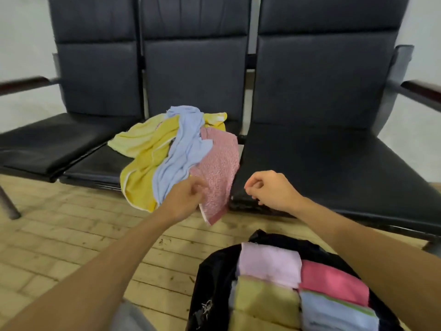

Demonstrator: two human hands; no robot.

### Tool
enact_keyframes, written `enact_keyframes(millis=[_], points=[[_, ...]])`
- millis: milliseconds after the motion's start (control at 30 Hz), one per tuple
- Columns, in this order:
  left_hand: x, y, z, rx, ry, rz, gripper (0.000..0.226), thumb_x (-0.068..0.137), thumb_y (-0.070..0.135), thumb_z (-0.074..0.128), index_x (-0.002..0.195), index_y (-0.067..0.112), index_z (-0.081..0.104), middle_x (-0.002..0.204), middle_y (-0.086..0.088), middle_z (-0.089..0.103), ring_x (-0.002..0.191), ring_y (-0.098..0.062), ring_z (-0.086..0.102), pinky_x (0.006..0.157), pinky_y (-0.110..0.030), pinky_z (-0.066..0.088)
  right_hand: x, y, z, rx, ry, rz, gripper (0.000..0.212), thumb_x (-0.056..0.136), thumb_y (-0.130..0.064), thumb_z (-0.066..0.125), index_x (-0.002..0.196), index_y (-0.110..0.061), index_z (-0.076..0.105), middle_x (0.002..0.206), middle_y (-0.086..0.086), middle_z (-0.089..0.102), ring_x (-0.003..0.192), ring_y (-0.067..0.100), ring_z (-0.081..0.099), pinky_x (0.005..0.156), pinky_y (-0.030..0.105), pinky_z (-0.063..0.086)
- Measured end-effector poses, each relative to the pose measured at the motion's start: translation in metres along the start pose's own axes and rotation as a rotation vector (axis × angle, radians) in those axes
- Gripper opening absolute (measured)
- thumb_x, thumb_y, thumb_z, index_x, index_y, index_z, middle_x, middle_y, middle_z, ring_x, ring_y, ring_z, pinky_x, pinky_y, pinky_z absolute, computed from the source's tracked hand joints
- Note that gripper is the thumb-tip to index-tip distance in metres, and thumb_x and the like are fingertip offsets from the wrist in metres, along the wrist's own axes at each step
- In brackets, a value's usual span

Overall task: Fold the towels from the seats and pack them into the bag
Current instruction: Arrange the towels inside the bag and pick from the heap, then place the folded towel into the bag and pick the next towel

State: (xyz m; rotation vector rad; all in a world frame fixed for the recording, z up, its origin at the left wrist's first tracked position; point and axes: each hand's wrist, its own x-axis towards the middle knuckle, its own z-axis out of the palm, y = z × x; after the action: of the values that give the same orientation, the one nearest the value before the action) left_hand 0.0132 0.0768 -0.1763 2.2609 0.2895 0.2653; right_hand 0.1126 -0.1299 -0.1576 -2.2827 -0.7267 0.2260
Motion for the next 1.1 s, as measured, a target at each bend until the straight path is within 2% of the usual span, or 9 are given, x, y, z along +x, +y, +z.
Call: enact_keyframes(millis=[133,233,300,367,467,667,833,1000,1100], points=[[0.008,-0.029,-0.01,0.046,0.141,-0.098,0.024,0.099,0.011,0.045,0.117,0.013,0.06,0.1,-0.01,0.068,0.081,-0.023,0.062,0.056,-0.013,0.041,0.032,-0.01,0.03,0.007,0.015,-0.046,0.01,0.092,-0.021,0.066,0.095,-0.013,0.071,0.084,-0.008,0.066,0.071,0.001,0.059,0.067,0.014,0.047],[0.015,-0.038,-0.009,0.074,0.059,-0.137,0.04,0.098,0.004,0.042,0.138,0.009,0.047,0.135,-0.009,0.054,0.119,-0.019,0.053,0.087,-0.013,0.036,0.049,-0.019,0.057,0.009,0.017,-0.068,0.019,0.09,-0.027,0.068,0.103,-0.014,0.068,0.095,-0.005,0.064,0.091,0.011,0.062,0.079,0.023,0.049],[0.018,-0.038,-0.006,0.116,0.011,-0.134,0.046,0.096,-0.003,0.038,0.141,0.005,0.043,0.143,-0.011,0.047,0.131,-0.024,0.045,0.097,-0.021,0.034,0.057,-0.022,0.072,-0.099,-0.04,-0.099,0.036,0.088,-0.039,0.068,0.114,-0.016,0.06,0.11,-0.002,0.055,0.1,0.017,0.057,0.086,0.032,0.048],[0.022,-0.035,-0.003,0.126,0.037,-0.113,0.046,0.088,-0.01,0.037,0.128,0.003,0.054,0.129,-0.018,0.057,0.119,-0.032,0.052,0.088,-0.027,0.039,0.06,-0.026,0.081,-0.228,-0.059,-0.114,0.043,0.087,-0.045,0.066,0.115,-0.017,0.052,0.114,-0.001,0.044,0.099,0.02,0.052,0.086,0.039,0.047],[0.033,-0.041,0.005,0.224,0.064,-0.125,0.037,0.079,-0.006,0.038,0.107,0.009,0.056,0.11,-0.019,0.061,0.104,-0.036,0.05,0.079,-0.031,0.033,0.066,-0.029,0.083,-0.238,0.02,-0.163,0.022,0.09,-0.034,0.065,0.1,-0.016,0.056,0.106,0.002,0.051,0.095,0.023,0.054,0.08,0.038,0.048],[0.043,-0.045,0.018,0.422,0.052,-0.17,0.044,0.094,0.014,0.039,0.137,0.012,0.043,0.133,-0.012,0.047,0.124,-0.034,0.034,0.101,-0.039,0.03,0.068,-0.019,0.049,-0.008,0.118,-0.012,0.016,0.09,-0.023,0.068,0.078,-0.014,0.064,0.082,-0.001,0.064,0.081,0.017,0.062,0.073,0.034,0.052],[0.046,-0.028,0.026,0.454,0.102,-0.163,0.04,0.099,0.022,0.033,0.136,0.025,0.05,0.134,-0.013,0.047,0.123,-0.033,0.034,0.1,-0.038,0.029,0.055,-0.004,0.023,0.071,0.128,-0.006,0.02,0.089,-0.03,0.069,0.083,-0.011,0.07,0.084,-0.001,0.067,0.078,0.01,0.059,0.06,0.016,0.042],[0.045,-0.012,0.027,0.258,0.14,-0.102,0.044,0.09,0.021,0.037,0.124,0.026,0.064,0.136,-0.003,0.052,0.125,-0.03,0.04,0.107,-0.039,0.031,0.046,-0.016,0.046,-0.035,-0.058,-0.006,0.041,0.082,-0.052,0.07,0.099,-0.014,0.066,0.097,0.0,0.066,0.091,0.015,0.061,0.079,0.03,0.051],[0.04,-0.008,0.026,0.028,0.125,-0.033,0.043,0.091,0.006,0.037,0.124,0.008,0.064,0.118,-0.01,0.061,0.109,-0.018,0.051,0.097,-0.024,0.036,0.045,-0.024,0.062,-0.269,0.0,-0.059,0.031,0.089,-0.042,0.065,0.096,-0.012,0.063,0.099,0.004,0.065,0.093,0.023,0.06,0.084,0.039,0.049]])
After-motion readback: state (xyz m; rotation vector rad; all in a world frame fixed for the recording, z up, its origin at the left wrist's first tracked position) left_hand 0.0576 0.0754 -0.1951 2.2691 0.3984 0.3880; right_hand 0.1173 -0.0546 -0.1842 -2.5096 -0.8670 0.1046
